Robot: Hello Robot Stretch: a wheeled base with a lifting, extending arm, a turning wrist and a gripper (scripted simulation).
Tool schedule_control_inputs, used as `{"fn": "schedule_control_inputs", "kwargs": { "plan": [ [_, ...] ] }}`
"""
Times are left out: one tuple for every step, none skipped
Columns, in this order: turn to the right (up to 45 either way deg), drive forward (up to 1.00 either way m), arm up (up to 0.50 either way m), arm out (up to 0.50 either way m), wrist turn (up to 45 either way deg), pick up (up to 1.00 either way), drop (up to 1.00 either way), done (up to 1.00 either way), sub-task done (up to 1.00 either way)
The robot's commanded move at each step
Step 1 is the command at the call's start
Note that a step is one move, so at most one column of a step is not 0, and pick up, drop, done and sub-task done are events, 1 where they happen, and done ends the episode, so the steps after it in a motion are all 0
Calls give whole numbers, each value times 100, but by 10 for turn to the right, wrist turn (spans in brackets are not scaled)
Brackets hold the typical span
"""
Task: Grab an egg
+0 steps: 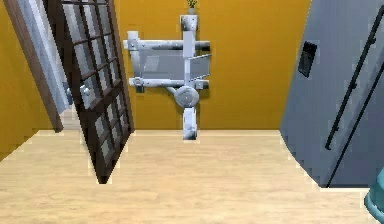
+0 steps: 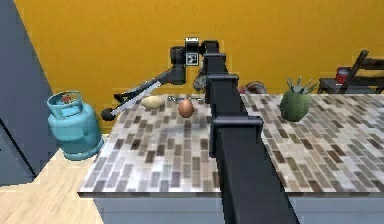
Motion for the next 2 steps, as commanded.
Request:
{"fn": "schedule_control_inputs", "kwargs": {
  "plan": [
    [0,0,0,0,450,0,0,0,0],
    [0,0,0,0,450,0,0,0,0]
  ]
}}
